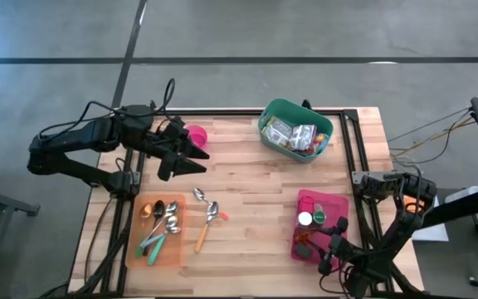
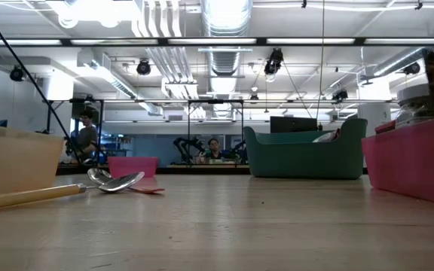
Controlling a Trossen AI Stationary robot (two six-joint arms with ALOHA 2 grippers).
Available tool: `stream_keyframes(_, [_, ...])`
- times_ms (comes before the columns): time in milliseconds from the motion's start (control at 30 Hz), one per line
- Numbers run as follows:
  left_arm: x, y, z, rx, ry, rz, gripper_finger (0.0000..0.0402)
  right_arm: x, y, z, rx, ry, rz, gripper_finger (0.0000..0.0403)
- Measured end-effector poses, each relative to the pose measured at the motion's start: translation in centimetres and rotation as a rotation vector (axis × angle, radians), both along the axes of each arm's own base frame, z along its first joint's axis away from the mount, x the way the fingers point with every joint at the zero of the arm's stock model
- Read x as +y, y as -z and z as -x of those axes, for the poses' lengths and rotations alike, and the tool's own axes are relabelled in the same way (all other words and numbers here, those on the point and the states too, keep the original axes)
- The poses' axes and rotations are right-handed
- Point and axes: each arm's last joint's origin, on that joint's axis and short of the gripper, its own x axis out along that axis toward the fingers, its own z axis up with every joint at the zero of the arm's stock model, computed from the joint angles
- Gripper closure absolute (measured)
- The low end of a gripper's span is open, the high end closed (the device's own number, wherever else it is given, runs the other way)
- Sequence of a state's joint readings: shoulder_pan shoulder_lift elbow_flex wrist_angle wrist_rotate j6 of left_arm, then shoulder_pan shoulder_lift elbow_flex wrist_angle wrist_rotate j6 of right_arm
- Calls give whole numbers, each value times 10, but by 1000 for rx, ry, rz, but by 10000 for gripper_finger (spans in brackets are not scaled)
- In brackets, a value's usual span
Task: Pick & Place Food Item
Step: Put the orange seasoning bag into the pink bin
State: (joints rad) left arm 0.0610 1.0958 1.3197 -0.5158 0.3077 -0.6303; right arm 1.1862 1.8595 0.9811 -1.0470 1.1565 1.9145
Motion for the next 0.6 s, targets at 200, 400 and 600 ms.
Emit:
stream_keyframes(200, [0,0,0,0,0,0,60,7,-8,-3,-3,-20,23,193])
stream_keyframes(400, [0,0,0,-1,1,0,60,6,-16,-3,2,-11,56,193])
stream_keyframes(600, [-1,0,0,-1,17,5,60,7,-23,-4,11,-9,81,193])
